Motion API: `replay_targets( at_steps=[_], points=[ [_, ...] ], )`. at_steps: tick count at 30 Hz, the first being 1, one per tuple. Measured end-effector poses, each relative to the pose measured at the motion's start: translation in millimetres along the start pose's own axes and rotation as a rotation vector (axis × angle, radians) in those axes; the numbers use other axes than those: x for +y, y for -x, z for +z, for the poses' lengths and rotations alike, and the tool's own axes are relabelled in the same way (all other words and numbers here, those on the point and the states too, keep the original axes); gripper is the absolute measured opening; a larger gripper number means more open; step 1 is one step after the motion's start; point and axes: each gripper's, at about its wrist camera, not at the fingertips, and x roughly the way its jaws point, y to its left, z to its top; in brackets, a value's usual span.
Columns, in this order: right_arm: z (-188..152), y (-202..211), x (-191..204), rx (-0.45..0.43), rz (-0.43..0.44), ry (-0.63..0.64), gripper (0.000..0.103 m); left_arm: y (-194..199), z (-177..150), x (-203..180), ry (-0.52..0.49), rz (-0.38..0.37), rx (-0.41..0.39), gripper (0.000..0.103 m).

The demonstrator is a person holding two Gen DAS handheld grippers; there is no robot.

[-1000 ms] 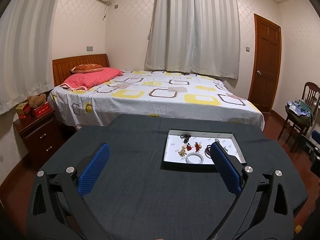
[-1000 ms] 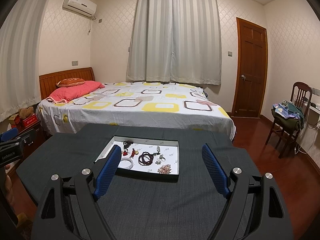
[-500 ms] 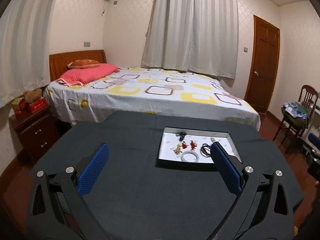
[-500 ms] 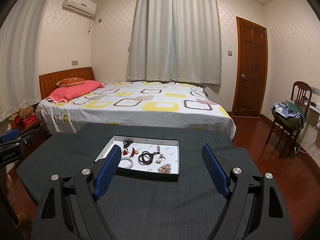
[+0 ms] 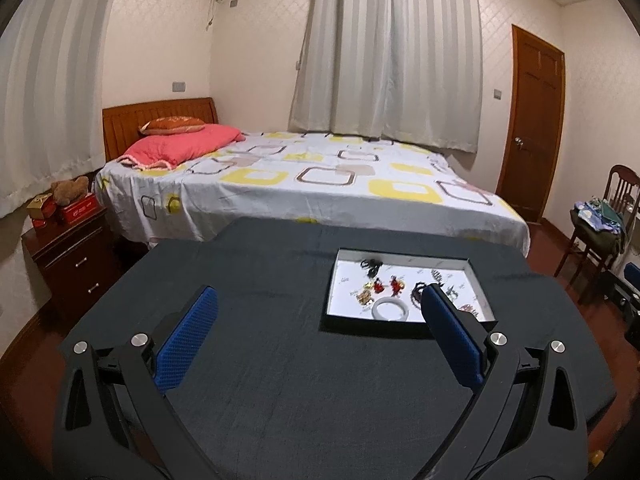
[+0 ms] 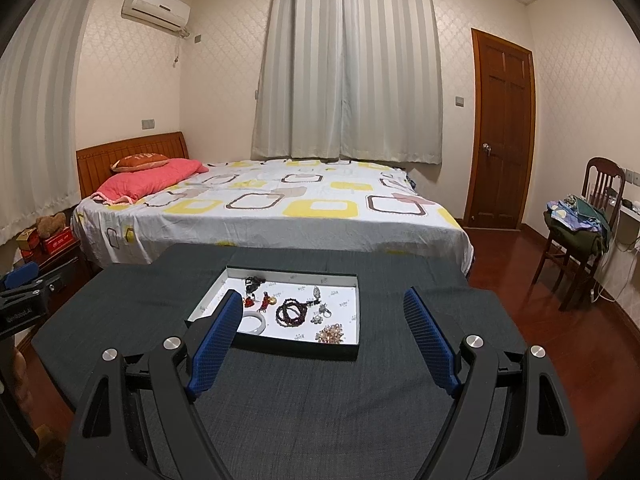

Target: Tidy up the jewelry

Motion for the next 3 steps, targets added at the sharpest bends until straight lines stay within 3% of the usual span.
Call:
replay_targets(
  at_steps=[3],
  points=[
    [-4.5,-9.7,-1.2,0.016,-0.003,-0.004,0.080,-11.4,-3.0,5.0,0.022,-0.005,0.027,0.099]
  ],
)
